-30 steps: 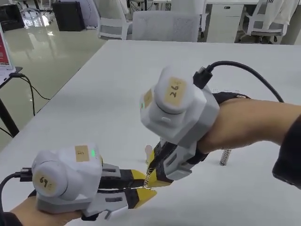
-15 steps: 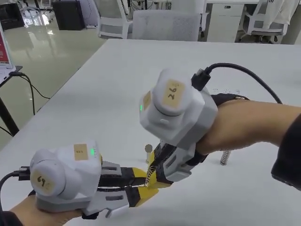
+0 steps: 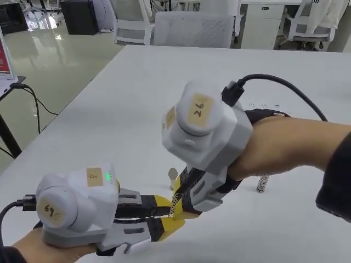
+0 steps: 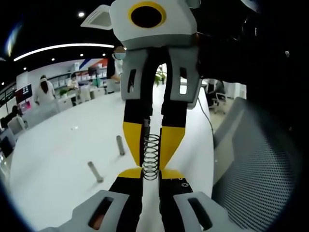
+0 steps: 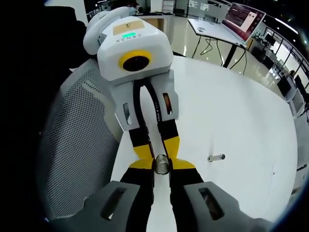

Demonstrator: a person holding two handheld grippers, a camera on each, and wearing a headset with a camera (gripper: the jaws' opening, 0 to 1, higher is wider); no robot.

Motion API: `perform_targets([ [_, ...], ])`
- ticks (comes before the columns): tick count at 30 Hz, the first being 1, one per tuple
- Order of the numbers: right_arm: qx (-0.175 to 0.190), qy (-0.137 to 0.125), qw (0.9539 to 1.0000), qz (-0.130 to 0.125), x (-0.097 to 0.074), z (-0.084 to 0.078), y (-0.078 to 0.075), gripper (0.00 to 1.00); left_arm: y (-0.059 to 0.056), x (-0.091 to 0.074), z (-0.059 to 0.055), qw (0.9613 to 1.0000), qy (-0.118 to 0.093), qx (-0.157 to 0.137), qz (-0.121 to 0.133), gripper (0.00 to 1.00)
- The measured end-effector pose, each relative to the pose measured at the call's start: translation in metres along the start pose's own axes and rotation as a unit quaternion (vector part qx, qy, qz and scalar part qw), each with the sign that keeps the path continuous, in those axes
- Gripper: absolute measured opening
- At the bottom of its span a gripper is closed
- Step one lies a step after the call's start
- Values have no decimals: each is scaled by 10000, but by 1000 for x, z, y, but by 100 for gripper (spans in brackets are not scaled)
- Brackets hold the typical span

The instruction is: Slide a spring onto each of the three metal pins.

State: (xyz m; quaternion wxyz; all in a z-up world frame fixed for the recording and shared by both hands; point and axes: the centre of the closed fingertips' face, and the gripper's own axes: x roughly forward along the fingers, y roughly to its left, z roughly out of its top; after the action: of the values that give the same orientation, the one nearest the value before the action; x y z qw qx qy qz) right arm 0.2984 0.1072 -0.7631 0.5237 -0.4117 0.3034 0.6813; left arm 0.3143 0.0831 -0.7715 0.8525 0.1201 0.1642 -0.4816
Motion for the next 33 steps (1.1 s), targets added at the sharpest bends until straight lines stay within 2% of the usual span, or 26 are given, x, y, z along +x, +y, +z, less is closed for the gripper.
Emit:
perform_targets([
  [9,31,19,10000,-68,-2,-2,-4,8,1,0,-1,10000,25,-61,28,8],
  [33,91,97,9997,-185,-5,-9,-10,8,14,-2,-8,9987,114,-364,349,29],
])
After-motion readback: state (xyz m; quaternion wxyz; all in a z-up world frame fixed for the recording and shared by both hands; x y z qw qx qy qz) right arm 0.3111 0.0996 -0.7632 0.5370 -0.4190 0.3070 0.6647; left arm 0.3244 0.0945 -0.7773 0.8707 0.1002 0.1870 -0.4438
